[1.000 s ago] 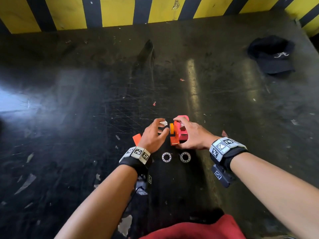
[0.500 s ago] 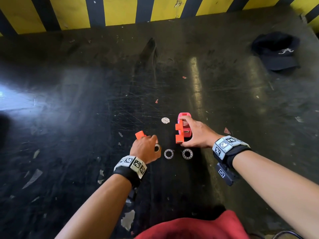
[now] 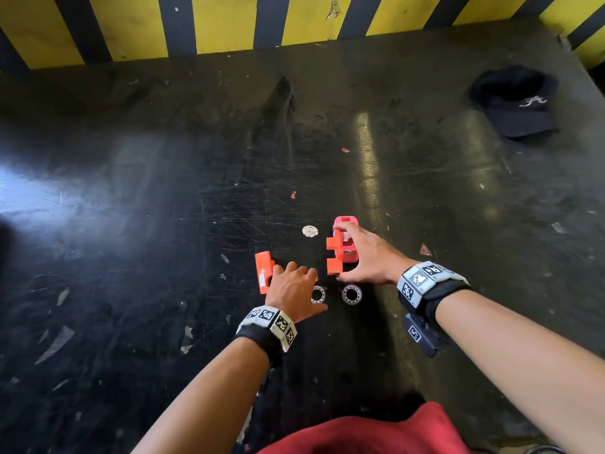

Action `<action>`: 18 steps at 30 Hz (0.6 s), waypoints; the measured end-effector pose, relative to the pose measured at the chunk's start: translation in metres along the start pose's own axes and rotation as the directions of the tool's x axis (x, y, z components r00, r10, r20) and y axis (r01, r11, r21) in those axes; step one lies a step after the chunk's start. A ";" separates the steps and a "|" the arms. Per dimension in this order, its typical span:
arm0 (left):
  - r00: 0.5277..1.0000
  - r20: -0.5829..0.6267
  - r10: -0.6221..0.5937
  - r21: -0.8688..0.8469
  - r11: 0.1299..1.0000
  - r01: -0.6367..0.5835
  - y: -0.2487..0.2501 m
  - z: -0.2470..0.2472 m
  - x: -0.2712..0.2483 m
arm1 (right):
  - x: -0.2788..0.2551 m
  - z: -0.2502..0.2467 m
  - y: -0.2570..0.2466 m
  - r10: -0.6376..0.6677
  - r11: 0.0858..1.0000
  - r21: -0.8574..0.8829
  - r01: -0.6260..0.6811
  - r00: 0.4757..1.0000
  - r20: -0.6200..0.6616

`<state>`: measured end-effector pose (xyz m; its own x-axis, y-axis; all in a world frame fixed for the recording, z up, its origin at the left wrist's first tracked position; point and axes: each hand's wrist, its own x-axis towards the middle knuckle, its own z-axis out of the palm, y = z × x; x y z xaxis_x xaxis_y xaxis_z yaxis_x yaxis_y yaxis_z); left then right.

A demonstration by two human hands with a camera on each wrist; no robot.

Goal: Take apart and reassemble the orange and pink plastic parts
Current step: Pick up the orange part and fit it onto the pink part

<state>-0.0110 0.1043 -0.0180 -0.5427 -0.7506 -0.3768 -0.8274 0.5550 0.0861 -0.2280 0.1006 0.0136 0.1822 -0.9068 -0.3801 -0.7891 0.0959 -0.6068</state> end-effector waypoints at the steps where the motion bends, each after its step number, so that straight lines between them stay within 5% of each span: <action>1: 1.000 -0.001 -0.001 0.004 1.000 0.001 0.003 -0.001 0.001 | 0.000 -0.001 0.000 -0.006 1.000 -0.001 0.006 1.000 0.002; 3: 1.000 -0.015 -0.024 -0.084 0.996 0.023 0.002 -0.005 0.004 | -0.001 -0.003 0.002 -0.015 1.000 0.004 0.014 1.000 0.005; 5: 0.992 -0.069 -0.103 -0.349 0.934 0.073 -0.009 -0.013 0.008 | -0.002 -0.005 0.004 -0.026 0.999 0.021 0.026 1.000 -0.014; 9: 0.963 -0.064 -0.262 -0.837 0.540 0.091 -0.039 -0.043 0.016 | -0.003 -0.005 0.005 -0.033 0.998 0.045 0.035 0.999 -0.040; 12: 0.983 -0.042 -0.179 -0.914 0.405 0.035 -0.044 -0.061 0.020 | -0.002 -0.003 -0.001 -0.051 0.997 0.059 0.053 0.998 -0.040; 18: 0.987 -0.064 -0.147 -0.934 0.357 -0.007 -0.042 -0.057 0.024 | 0.002 -0.004 -0.011 -0.082 0.994 0.066 0.086 0.994 -0.068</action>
<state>0.0027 0.0427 0.0219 -0.4229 -0.8457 -0.3254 -0.4263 -0.1312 0.8950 -0.2209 0.0965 0.0221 0.2054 -0.9376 -0.2806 -0.7303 0.0440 -0.6817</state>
